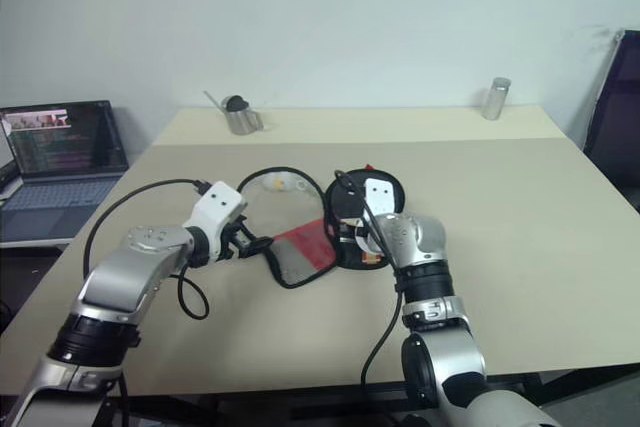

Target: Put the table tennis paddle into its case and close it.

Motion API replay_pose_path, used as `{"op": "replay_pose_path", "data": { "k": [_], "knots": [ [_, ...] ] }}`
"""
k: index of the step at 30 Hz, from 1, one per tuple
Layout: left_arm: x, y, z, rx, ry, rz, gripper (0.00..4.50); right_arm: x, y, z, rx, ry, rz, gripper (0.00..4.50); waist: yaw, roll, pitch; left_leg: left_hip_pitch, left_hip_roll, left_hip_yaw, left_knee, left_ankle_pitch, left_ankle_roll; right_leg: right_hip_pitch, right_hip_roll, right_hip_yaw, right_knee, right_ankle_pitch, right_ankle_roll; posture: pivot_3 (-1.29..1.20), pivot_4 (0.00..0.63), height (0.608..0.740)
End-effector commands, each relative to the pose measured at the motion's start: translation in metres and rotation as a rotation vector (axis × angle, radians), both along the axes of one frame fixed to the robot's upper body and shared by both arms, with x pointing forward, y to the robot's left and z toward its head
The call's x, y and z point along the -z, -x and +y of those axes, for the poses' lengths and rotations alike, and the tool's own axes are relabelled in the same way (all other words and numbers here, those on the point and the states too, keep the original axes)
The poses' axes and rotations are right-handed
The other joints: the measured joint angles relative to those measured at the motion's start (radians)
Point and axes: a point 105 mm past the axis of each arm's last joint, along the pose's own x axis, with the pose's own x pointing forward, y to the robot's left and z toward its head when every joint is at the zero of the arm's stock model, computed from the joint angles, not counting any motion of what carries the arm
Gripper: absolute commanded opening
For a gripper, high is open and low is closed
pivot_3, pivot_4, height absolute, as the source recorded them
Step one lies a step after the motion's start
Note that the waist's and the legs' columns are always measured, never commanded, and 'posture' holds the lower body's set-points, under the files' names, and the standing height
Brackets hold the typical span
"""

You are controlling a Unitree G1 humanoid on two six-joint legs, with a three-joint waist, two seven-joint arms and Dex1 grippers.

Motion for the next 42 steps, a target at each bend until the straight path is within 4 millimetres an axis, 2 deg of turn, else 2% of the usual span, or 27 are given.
{"op": "replay_pose_path", "data": {
  "k": [1,5,7,8,10,15,17,18,31,34,42],
  "knots": [
    [-0.026,-0.006,0.003,0.022,0.041,-0.066,4.11,-0.023,0.008,-0.005,-0.023,-0.005,-0.081,4.47,0.001,0.000,0.000,0.000,0.000,0.000,0.000,0.000,0.000,0.000,0.000,0.000,0.000,0.000,0.000,0.00,0.150,0.740],
    [-0.027,-0.014,0.014,0.008,0.056,-0.058,4.11,-0.051,0.012,-0.037,-0.062,0.048,-0.195,4.47,0.003,0.000,0.000,0.000,0.000,0.000,0.000,0.000,0.000,0.000,0.000,0.000,0.000,0.000,0.000,0.00,0.150,0.740],
    [-0.026,-0.017,0.028,-0.026,0.041,-0.055,4.11,-0.073,0.015,-0.053,-0.126,0.043,-0.319,4.47,0.003,0.000,0.000,-0.001,0.000,0.000,0.000,0.000,0.000,0.000,0.000,-0.001,-0.001,0.000,0.000,0.00,0.150,0.740],
    [-0.024,-0.019,0.036,-0.054,0.035,-0.051,4.11,-0.083,0.017,-0.056,-0.180,0.030,-0.375,4.47,0.004,0.000,0.000,-0.001,0.000,0.000,0.000,0.000,0.000,0.000,0.000,-0.001,-0.001,0.000,0.000,0.00,0.150,0.740],
    [-0.021,-0.023,0.049,-0.109,0.029,-0.047,4.11,-0.095,0.033,-0.055,-0.399,-0.045,-0.430,4.47,0.003,0.000,0.000,-0.001,0.000,0.000,0.000,0.000,0.000,0.000,0.000,-0.001,-0.001,0.000,0.000,0.00,0.150,0.740],
    [-0.012,-0.021,0.067,-0.169,0.012,-0.021,4.11,-0.089,0.050,-0.062,-0.672,0.042,-0.482,4.47,0.000,0.000,0.000,0.000,0.000,0.001,0.000,-0.001,0.001,0.000,0.001,-0.001,-0.001,0.000,0.000,0.00,0.150,0.740],
    [-0.005,-0.020,0.075,-0.198,-0.013,0.000,4.45,-0.090,0.057,-0.062,-0.781,0.060,-0.528,4.50,0.001,-0.001,0.000,0.000,0.001,0.001,0.000,-0.001,0.001,0.000,0.001,-0.001,-0.001,0.000,0.000,0.00,0.150,0.740],
    [-0.001,-0.019,0.075,-0.195,-0.010,0.013,4.48,-0.091,0.059,-0.062,-0.818,0.071,-0.547,4.50,0.002,-0.001,0.000,0.000,0.000,0.001,0.000,0.000,0.001,0.001,0.001,-0.001,-0.001,0.000,0.000,0.00,0.150,0.740],
    [0.032,-0.024,0.060,-0.164,-0.018,0.104,4.48,-0.105,0.073,-0.060,-0.977,0.052,-0.702,4.50,0.028,-0.001,0.000,0.000,0.000,0.000,0.001,0.000,0.000,0.001,0.000,-0.002,-0.001,0.000,0.000,0.00,0.150,0.740],
    [0.036,-0.025,0.052,-0.142,-0.016,0.111,3.59,-0.107,0.074,-0.062,-0.983,0.048,-0.712,4.50,0.030,-0.001,0.000,0.000,0.000,-0.001,0.001,0.000,0.000,0.002,0.000,-0.002,-0.001,0.000,0.000,0.00,0.150,0.740],
    [0.040,-0.031,0.026,-0.076,0.004,0.112,0.69,-0.104,0.069,-0.066,-0.961,0.080,-0.698,4.50,0.040,-0.002,0.000,0.001,0.000,-0.002,0.002,0.000,0.000,0.003,0.000,-0.003,0.000,0.001,0.000,0.00,0.150,0.740]
  ]
}}
